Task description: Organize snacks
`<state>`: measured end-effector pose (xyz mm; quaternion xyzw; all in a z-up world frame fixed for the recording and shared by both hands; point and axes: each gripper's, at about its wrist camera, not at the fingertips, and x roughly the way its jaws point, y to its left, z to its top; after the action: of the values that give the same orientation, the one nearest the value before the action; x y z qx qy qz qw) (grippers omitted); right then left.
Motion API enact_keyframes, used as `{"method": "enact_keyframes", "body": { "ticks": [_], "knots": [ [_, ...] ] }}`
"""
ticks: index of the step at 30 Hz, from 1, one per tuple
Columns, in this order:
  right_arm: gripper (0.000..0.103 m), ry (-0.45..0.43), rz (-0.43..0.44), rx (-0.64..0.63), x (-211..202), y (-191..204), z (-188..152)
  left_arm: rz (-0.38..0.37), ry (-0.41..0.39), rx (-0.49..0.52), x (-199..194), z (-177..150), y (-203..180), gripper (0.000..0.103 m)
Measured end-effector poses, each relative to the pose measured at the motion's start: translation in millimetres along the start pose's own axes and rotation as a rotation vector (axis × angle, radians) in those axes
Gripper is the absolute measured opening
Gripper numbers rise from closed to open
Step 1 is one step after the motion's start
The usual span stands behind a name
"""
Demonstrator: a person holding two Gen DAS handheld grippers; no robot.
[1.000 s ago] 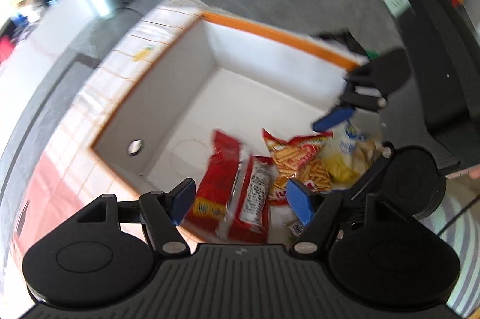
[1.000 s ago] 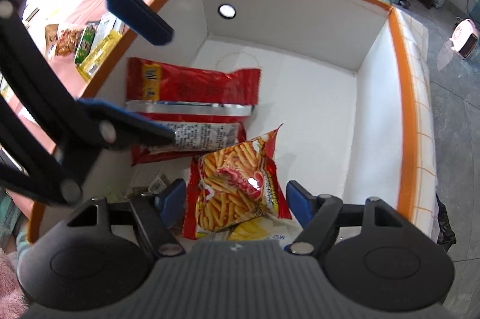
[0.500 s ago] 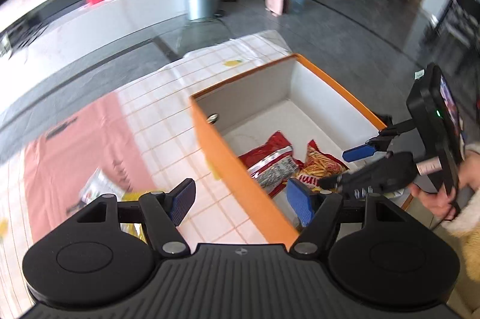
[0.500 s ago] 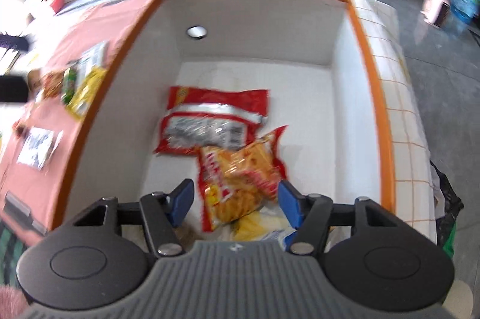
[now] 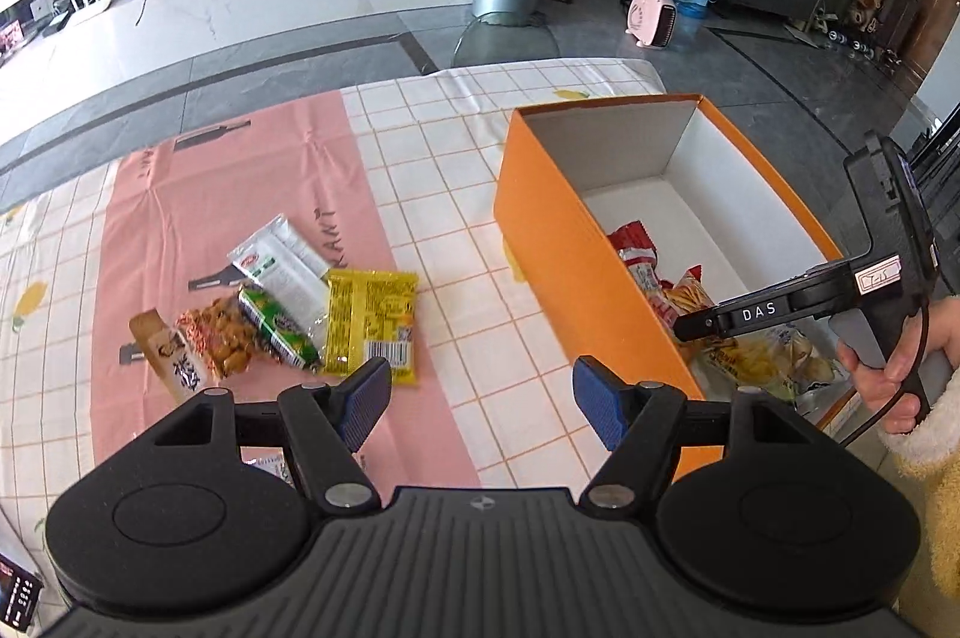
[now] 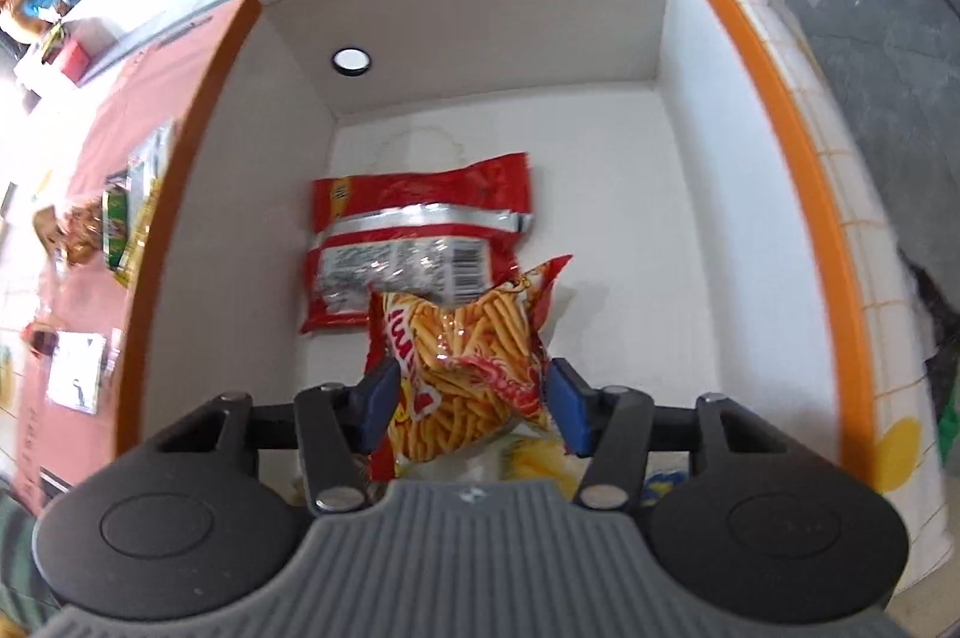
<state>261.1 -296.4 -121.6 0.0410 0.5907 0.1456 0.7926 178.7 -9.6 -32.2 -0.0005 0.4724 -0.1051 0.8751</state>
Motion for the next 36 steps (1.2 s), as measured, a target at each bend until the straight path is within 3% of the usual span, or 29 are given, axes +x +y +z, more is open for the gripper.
{"method": "enact_keyframes", "body": {
  "ticks": [5, 11, 17, 27, 36],
  "knots": [
    [0.047, 0.049, 0.069, -0.002, 7, 14, -10, 0.002, 0.000, -0.023, -3, -7, 8, 0.081],
    [0.047, 0.035, 0.014, -0.036, 7, 25, -17, 0.010, -0.009, -0.031, -11, -11, 16, 0.081],
    [0.053, -0.007, -0.043, -0.074, -17, 38, -21, -0.004, -0.020, -0.012, -22, -15, 16, 0.081],
    [0.061, -0.145, -0.102, -0.062, -72, 66, -47, 0.003, -0.082, -0.021, -57, -29, 21, 0.081],
    [0.066, -0.268, -0.121, -0.030, -105, 98, -84, 0.063, -0.191, -0.022, -79, -58, 30, 0.081]
  ]
}}
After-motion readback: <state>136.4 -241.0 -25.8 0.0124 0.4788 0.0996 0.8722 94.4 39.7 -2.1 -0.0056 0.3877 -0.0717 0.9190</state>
